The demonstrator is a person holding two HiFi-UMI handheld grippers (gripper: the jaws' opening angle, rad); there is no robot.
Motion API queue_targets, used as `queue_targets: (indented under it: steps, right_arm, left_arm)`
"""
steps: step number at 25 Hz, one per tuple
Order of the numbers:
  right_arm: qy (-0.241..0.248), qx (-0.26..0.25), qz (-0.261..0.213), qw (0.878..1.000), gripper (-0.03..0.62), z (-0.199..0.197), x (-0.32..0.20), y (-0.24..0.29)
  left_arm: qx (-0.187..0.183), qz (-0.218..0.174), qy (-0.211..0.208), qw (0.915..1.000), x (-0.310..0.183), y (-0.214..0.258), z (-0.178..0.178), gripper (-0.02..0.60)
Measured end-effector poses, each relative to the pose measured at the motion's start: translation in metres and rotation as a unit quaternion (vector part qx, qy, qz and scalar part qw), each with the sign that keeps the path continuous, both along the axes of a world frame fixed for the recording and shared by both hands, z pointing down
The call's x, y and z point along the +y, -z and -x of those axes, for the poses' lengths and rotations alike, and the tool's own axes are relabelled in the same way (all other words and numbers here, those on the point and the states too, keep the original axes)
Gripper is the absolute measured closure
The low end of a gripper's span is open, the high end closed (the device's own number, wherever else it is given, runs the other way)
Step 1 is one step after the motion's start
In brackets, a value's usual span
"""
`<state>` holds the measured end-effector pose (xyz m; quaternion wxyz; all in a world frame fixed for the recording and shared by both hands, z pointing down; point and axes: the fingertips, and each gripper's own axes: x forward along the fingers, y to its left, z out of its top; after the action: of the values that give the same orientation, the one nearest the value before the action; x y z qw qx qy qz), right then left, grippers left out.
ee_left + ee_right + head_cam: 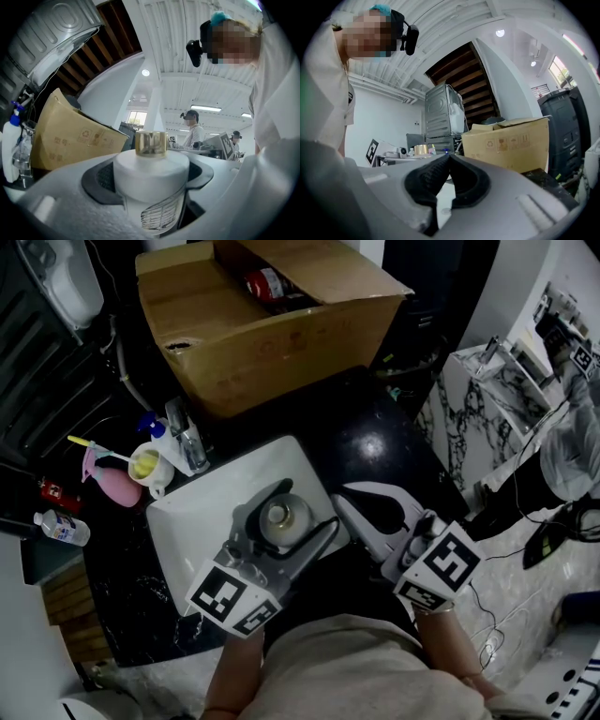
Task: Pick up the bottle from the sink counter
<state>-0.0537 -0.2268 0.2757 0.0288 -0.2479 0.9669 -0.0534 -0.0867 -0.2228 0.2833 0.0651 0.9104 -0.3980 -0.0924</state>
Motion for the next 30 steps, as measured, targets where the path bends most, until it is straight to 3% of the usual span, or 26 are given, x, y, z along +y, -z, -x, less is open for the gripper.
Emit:
queue_targets:
  steps: [30]
  right_arm:
    - [0.034, 0.035, -0.006, 0.999, 0.592, 0.016, 0.011, -0.006]
  left_arm:
    - [-0.003, -0.022, -0.020, 0.9995, 0.011, 0.011, 0.007, 0.227]
